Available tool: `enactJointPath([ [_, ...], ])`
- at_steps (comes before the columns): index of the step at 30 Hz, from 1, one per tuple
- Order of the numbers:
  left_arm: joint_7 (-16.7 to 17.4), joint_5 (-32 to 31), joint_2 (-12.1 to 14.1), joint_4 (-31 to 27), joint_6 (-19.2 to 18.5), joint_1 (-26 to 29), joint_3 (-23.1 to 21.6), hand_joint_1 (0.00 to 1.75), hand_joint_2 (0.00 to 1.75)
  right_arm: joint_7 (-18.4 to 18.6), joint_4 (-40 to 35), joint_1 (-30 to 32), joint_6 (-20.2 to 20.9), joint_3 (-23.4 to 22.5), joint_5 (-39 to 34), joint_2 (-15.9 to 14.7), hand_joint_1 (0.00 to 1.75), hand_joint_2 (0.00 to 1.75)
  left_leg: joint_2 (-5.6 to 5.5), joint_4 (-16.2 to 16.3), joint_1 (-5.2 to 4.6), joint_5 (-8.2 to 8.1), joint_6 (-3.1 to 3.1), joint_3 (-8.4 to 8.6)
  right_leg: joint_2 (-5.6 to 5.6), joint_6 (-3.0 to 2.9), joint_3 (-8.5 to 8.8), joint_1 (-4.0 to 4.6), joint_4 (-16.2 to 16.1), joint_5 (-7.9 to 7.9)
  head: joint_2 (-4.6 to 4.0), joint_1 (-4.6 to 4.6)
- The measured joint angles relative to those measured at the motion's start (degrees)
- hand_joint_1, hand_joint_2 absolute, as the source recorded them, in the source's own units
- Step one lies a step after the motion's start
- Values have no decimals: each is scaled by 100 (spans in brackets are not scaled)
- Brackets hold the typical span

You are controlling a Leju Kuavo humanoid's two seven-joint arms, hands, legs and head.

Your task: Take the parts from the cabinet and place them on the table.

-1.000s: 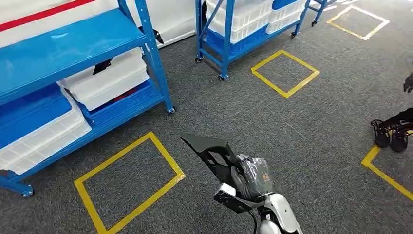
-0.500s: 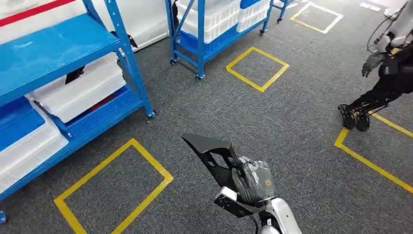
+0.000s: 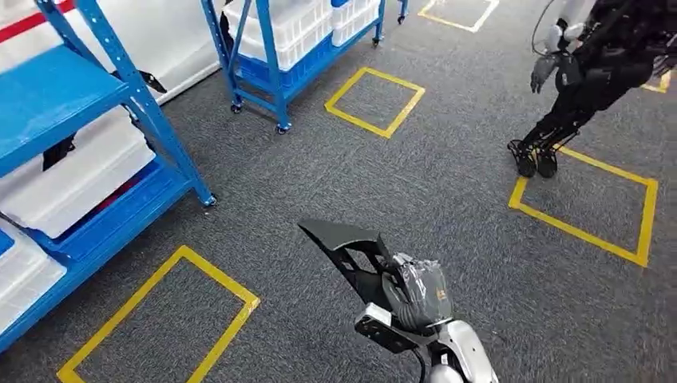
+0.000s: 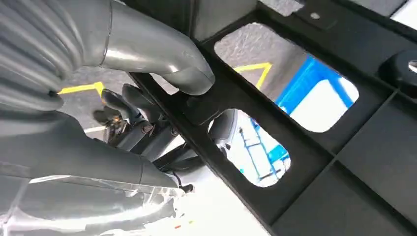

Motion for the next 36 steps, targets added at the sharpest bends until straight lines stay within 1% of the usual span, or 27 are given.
enactJointPath([
  [1, 4, 0, 2, 0, -9, -18, 0, 0, 175, 0, 11, 1, 2, 0, 0, 0, 175, 175, -13, 330, 1, -75, -9, -157, 60, 0, -2, 2, 8, 0, 0, 0],
  [2, 4, 0, 2, 0, -20, -26, 0, 0, 175, -2, 26, 1, 2, 0, 0, 2, 175, 175, -15, 388, 4, -1, -11, -197, 134, 0, -1, 2, 16, 0, 0, 0],
  [4, 4, 0, 2, 0, -26, -25, 0, 0, 175, -9, 37, 0, 2, 0, 0, 2, 175, 175, -18, 186, 9, 183, -8, -114, 209, 2, 0, -2, 27, 0, 0, 0],
  [5, 4, 0, 4, 0, -35, -28, 0, 0, 175, -13, 44, 0, 2, 0, 0, 2, 175, 175, -39, -250, 25, 467, 0, 70, 299, 8, 1, -5, 44, -3, 0, 0],
  [6, 2, 0, 7, 0, -46, -26, 0, 0, 175, -13, 44, 1, 2, 0, -2, 2, 175, 175, -137, -783, 49, 761, 5, 298, 378, 23, 2, -8, 65, -9, 0, 0],
  [7, -2, 4, 15, 0, -63, -2, 0, 0, 175, -15, 46, 0, 2, 0, -13, 2, 175, 175, -438, -1184, 89, 879, 15, 442, 440, 51, -22, -16, 77, -10, 0, 0],
  [8, -2, 13, 17, 0, -81, 10, 0, 0, 175, -17, 46, -6, 4, 0, -31, 0, 175, 175, -621, -1307, 93, 831, 30, 473, 516, 107, -81, 12, 125, 6, 0, 0],
  [11, 0, 15, 33, 0, -116, 3, 2, 0, 175, -31, 46, 33, 2, 0, -57, 0, 175, 175, -465, -1303, 32, 837, 116, 460, 690, 243, -160, -44, 78, 95, 0, 0],
  [12, -2, 15, 35, 0, -116, 7, 2, 0, 175, -31, 44, 35, 4, -7, -59, -2, 175, 175, -392, -1373, 77, 880, 177, 470, 751, 282, -170, -40, 78, 101, 0, 0],
  [13, -9, 15, 37, 0, -111, 5, 2, 0, 175, -31, 44, 46, 4, -9, -61, -2, 175, 175, -304, -1407, 74, 913, 222, 495, 480, 275, -202, -42, 173, 25, 0, 0],
  [14, -26, 17, 37, 0, -103, 12, 4, 0, 175, -33, 44, 16, 11, -9, -66, -2, 175, 175, -242, -1418, 62, 922, 262, 493, 220, 280, -334, -13, 444, -175, 0, 0],
  [16, -35, 24, 39, 0, -90, 57, 4, 0, 175, -31, 44, -6, 13, -9, -70, -2, 175, 175, -79, -1417, 19, 918, 290, 481, 39, 306, -743, -21, 1327, -608, 0, 0],
  [17, -35, 31, 48, 0, -85, 75, 4, 0, 175, -31, 46, 1, 13, -9, -70, -2, 175, 175, 7, -1415, 6, 913, 298, 475, 10, 316, -910, -26, 1698, -731, 0, 0],
  [18, -39, 31, 52, 0, -83, 83, 7, 0, 175, -31, 46, 20, 13, -9, -70, -2, 175, 175, 86, -1412, -4, 912, 297, 473, -3, 322, -949, -30, 1815, -721, 0, 0],
  [19, -39, 17, 52, 0, -83, 81, 9, 0, 175, -31, 46, 44, 11, -9, -72, -2, 175, 175, 155, -1412, -9, 909, 296, 474, -22, 319, -840, -32, 1648, -591, 0, 0],
  [20, -42, 11, 52, 0, -83, 79, 9, 0, 175, -31, 46, 66, 9, -9, -74, -2, 175, 175, 217, -1410, -11, 900, 288, 480, -53, 309, -600, -32, 1242, -385, 0, 0],
  [21, -44, -4, 52, 0, -83, 76, 9, 0, 175, -31, 44, 81, 4, -18, -74, -7, 175, 175, 271, -1407, -14, 889, 274, 493, -136, 287, -295, -24, 724, -178, 0, 0],
  [22, -46, -29, 52, 0, -85, 76, 7, 0, 175, -28, 39, 86, 2, -31, -76, -7, 175, 175, 319, -1401, -20, 874, 251, 510, -303, 255, 0, -7, 234, -48, 0, 0],
  [23, -46, -39, 52, 0, -90, 76, 7, 0, 175, -31, 28, 80, 2, -33, -74, -7, 175, 175, 366, -1393, -68, 849, 213, 508, -477, 205, 59, 79, 87, -152, 0, 0],
  [27, -61, -61, 50, 0, -120, 20, -4, 0, 175, -13, -2, 142, -5, -63, -76, -9, 175, 175, 568, -1418, -78, 816, 101, 580, -208, 80, 39, 71, 22, -106, 0, 0],
  [28, -33, -35, 50, 0, -120, 12, -4, 0, 175, -13, -22, 165, 6, -63, -76, -7, 175, 175, 422, -1352, -30, 747, 74, 563, -158, 53, 79, 28, -14, -79, 0, 0],
  [29, 2, -20, 48, 0, -120, -5, -2, 0, 175, -26, -39, 143, 20, -63, -74, -9, 175, 175, 201, -1139, -24, 587, 63, 477, -106, 18, 79, 19, -28, -74, 0, -2],
  [30, 44, -20, 41, 0, -140, -42, -2, 0, 175, -24, -37, 114, 33, -63, -74, -2, 175, 175, 86, -723, -9, 352, 52, 288, -61, -9, 71, 21, -25, -64, 0, -2],
  [32, 98, -20, 39, 0, -164, -118, -2, 0, 175, -17, -35, 93, 59, -63, -57, 24, 175, 175, 0, 174, -7, -9, 24, -137, 57, -19, 66, 35, -21, -64, 0, -2],
  [33, 103, -20, 31, 0, -175, -143, -2, 0, 175, -13, -33, 95, 70, -63, -57, 26, 175, 175, -14, 394, -4, -16, 17, -252, 126, -19, 68, 36, -15, -64, 0, -2],
  [34, 105, -20, 24, 0, -177, -157, -2, 0, 175, -11, -33, 96, 74, -63, -57, 26, 175, 175, -17, 321, -3, 108, 18, -232, 194, -18, 72, 36, -7, -65, 0, -2],
  [36, 114, 4, 20, 0, -179, -159, -2, 0, 175, -11, -33, 95, 74, -63, -57, 28, 175, 175, -77, -509, 25, 658, 31, 112, 369, -2, 77, 30, 30, -75, 0, -2],
])
